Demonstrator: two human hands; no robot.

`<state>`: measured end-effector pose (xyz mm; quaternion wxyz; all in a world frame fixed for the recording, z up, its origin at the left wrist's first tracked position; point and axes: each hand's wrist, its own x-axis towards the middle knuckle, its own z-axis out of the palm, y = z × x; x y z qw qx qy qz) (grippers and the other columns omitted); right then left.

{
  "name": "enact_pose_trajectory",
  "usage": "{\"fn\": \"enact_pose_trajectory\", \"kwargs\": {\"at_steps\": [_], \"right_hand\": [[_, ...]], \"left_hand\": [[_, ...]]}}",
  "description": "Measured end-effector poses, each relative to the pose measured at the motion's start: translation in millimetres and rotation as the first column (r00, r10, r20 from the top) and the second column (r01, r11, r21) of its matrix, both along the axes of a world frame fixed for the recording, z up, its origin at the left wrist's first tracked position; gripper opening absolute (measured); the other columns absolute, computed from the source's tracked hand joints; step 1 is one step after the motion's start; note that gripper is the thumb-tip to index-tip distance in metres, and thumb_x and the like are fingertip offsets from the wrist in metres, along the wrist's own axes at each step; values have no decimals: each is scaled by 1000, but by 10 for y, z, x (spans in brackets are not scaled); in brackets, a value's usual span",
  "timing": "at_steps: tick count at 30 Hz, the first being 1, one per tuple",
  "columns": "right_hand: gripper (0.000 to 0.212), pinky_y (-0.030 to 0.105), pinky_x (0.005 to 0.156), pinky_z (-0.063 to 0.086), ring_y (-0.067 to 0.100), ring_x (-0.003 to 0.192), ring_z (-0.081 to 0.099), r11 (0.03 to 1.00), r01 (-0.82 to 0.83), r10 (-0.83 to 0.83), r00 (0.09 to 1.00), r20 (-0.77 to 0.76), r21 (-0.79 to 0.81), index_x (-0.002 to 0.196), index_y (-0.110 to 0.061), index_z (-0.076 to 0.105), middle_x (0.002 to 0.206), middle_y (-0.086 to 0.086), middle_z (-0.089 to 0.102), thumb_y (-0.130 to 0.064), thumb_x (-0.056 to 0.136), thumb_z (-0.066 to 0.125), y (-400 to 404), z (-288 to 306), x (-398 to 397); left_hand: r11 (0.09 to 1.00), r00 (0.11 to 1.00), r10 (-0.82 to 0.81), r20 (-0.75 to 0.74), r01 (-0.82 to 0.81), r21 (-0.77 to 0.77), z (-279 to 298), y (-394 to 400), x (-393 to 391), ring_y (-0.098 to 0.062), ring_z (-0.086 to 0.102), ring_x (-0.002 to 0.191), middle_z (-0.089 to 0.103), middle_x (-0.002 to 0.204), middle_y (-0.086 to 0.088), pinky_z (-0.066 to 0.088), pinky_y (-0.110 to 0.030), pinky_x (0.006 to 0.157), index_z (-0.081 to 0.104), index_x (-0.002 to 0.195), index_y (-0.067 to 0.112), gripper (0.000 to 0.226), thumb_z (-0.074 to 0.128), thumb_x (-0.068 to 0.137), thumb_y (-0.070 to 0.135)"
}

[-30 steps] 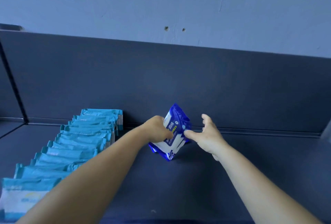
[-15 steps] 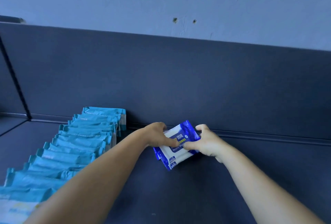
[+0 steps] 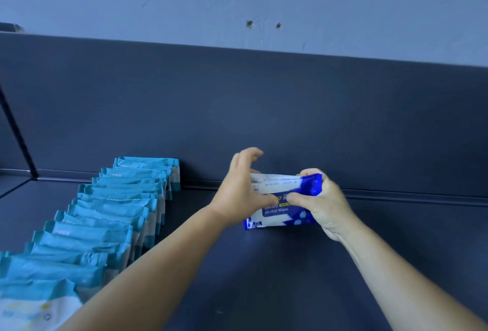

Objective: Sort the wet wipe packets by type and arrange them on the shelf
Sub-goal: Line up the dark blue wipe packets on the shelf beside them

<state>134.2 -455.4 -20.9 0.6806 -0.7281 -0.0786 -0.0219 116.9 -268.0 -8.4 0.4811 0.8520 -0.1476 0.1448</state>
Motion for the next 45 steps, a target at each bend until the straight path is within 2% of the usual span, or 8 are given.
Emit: {"fn": "enact_pose_trajectory", "kwargs": {"at_steps": [4, 12, 18, 24, 28, 33, 39, 45], "right_hand": [[45, 27, 65, 53, 14, 75, 65, 996, -30, 32, 999, 24, -90, 99, -21, 57, 90, 4, 69, 8, 69, 74, -46, -102, -94], [91, 22, 69, 55, 12, 85, 70, 945, -126, 91, 988, -125, -302, 133, -42, 31, 106, -4, 67, 1, 67, 75, -161, -138, -157], [77, 27, 80, 54, 1, 93, 63, 955, 147, -111, 983, 149, -258, 125, -41, 37, 117, -23, 52, -6, 70, 77, -71, -27, -83], [90, 27, 76, 56, 4, 91, 66, 939, -17, -4, 998, -60, -342, 132, -41, 27, 116, -14, 59, -13, 65, 81, -170, -244, -54], [88, 29, 78, 57, 5, 94, 65, 916, -71, 38, 995, -91, -394, 128, -41, 30, 113, -17, 60, -11, 62, 82, -187, -274, -19], [64, 29, 76, 53, 6, 91, 62, 877, 103, -88, 995, 55, -469, 112, -39, 40, 101, -19, 61, -13, 67, 78, -89, -198, 134], [51, 33, 79, 54, 11, 90, 62, 898, 123, -160, 986, -54, -423, 110, -25, 43, 101, -11, 62, -19, 71, 75, 0, -271, 375], [55, 24, 65, 42, 13, 90, 57, 865, 176, -192, 981, 14, -471, 111, -27, 38, 113, -6, 57, -19, 72, 76, 42, -264, 465]], "left_hand": [[979, 953, -74, -293, 14, -203, -191, 15, -45, -5, 61, 90, 53, 112, 3, 53, -18, 73, 27, 134, 29, 90, 85, 66, 13], [980, 930, -111, -349, 44, -197, -358, 7, -117, -2, 65, 77, 62, 99, 5, 54, -21, 65, 31, 118, 24, 75, 82, 67, 3], [987, 995, 86, -58, -94, -133, -231, -109, -31, -3, 63, 74, 63, 89, 12, 52, -17, 65, 34, 106, 35, 61, 74, 72, 5], [997, 966, -72, -248, 65, -37, -385, -6, -80, -1, 62, 84, 53, 105, 16, 54, -21, 78, 20, 119, 30, 84, 81, 67, 8], [999, 984, 49, -173, -46, 19, -413, -33, -26, -8, 59, 91, 49, 100, 20, 50, -19, 71, 21, 119, 35, 80, 80, 69, 15], [993, 987, 115, -114, -117, -13, -455, -117, 160, -6, 59, 94, 54, 105, 18, 48, -22, 80, 24, 113, 38, 69, 76, 74, 15], [980, 958, 145, -247, -174, -100, -485, -125, 421, -8, 58, 92, 56, 107, 12, 44, -17, 69, 25, 113, 32, 67, 77, 75, 17], [977, 964, 214, -158, -211, 31, -504, -147, 470, -9, 46, 108, 39, 134, 8, 38, -21, 83, 18, 140, 28, 89, 78, 74, 26]]}}
